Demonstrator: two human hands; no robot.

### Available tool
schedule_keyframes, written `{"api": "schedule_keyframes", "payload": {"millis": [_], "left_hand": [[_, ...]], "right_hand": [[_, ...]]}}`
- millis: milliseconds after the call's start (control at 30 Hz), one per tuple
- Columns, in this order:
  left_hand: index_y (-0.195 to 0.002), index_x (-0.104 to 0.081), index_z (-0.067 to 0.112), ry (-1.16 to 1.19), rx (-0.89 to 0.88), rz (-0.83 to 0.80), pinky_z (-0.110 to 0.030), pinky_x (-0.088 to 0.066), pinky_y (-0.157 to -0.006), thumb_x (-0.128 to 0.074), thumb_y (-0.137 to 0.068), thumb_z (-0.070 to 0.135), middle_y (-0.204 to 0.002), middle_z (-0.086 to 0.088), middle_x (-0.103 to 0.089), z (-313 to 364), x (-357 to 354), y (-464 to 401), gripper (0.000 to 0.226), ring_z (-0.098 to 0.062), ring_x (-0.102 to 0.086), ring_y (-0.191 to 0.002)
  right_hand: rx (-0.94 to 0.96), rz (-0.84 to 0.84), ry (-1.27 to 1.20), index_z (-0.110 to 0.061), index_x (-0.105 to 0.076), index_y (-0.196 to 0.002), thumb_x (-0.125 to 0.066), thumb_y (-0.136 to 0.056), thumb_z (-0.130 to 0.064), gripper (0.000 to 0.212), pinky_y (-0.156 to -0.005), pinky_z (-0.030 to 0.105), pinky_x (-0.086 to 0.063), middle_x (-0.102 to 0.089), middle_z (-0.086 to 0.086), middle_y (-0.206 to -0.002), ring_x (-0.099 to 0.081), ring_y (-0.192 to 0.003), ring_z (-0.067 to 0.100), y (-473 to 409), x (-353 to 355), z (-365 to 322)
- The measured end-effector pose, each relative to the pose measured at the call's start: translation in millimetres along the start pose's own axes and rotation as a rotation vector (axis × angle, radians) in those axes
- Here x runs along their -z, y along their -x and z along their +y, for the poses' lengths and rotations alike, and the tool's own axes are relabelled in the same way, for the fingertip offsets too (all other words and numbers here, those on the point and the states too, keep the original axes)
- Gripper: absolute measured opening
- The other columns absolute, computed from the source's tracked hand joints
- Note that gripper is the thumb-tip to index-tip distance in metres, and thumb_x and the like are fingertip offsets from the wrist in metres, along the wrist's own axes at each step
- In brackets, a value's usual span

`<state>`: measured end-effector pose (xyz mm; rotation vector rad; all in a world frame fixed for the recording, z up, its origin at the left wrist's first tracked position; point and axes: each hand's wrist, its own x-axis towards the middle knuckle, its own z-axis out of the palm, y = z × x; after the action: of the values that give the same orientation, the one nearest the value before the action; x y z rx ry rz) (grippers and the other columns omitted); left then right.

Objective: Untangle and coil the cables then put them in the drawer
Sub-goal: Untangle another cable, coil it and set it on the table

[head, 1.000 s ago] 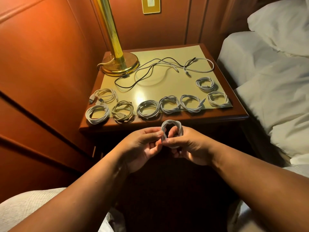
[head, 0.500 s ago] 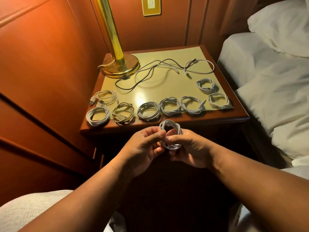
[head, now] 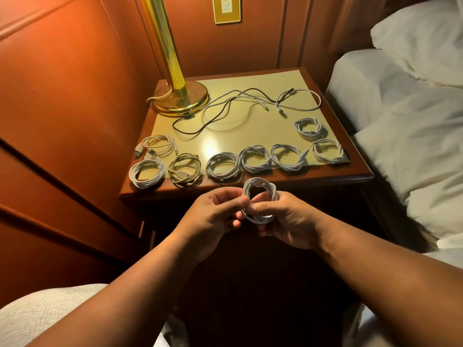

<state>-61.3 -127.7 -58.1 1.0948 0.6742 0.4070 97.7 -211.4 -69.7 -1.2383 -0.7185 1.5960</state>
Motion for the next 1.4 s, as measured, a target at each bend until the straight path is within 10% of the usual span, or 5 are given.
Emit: {"api": "schedule_keyframes", "payload": {"millis": [700, 967, 1167, 1400], "left_hand": [[-0.095, -0.063, 0.006, -0.188, 0.007, 0.094, -0.026, -0.051, -0.065, -0.054, -0.096, 0.007, -0.074, -0.006, -0.063, -0.5, 2.4, -5.5, 0.009, -0.016, -0.059, -0.069], [-0.109, -0.065, 0.03, -0.601, -0.193, 0.237, -0.043, -0.06, -0.08, -0.069, -0.09, 0.022, -0.086, -0.002, -0.07, -10.2, 2.7, -4.9, 0.02, -0.018, -0.071, -0.08], [-0.12, -0.068, 0.024, -0.998, -0.368, 0.315, -0.011, -0.047, -0.069, -0.072, -0.085, 0.019, -0.089, 0.013, -0.067, -11.9, 4.0, 0.8, 0.036, 0.001, -0.059, -0.07], [-0.128, -0.063, 0.022, -1.151, -0.457, 0.29, -0.024, -0.052, -0.084, -0.069, -0.087, 0.016, -0.108, 0.001, -0.069, -6.4, 14.0, -4.3, 0.042, -0.009, -0.062, -0.092]], "right_hand": [[0.05, 0.047, 0.19, -0.015, -0.064, -0.077, -0.077, -0.08, -0.007, 0.016, -0.057, 0.026, -0.048, -0.063, 0.0, -0.069, -0.061, -0.062, 0.009, 3.9, -2.5, -6.0], [-0.04, 0.156, 0.115, -0.011, -0.062, -0.107, -0.053, -0.099, -0.019, 0.015, -0.07, 0.037, -0.054, -0.064, 0.005, -0.084, -0.063, -0.072, 0.019, -3.8, -6.6, 1.9], [-0.015, 0.226, 0.171, -0.014, -0.056, -0.103, -0.045, -0.101, -0.01, 0.012, -0.086, 0.053, -0.058, -0.06, 0.011, -0.095, -0.064, -0.088, 0.026, -8.2, -8.2, 2.9], [0.038, 0.24, 0.177, -0.013, -0.057, -0.1, -0.045, -0.102, -0.007, 0.014, -0.08, 0.043, -0.06, -0.058, 0.006, -0.084, -0.061, -0.078, 0.017, -4.7, -14.4, -2.1]]}}
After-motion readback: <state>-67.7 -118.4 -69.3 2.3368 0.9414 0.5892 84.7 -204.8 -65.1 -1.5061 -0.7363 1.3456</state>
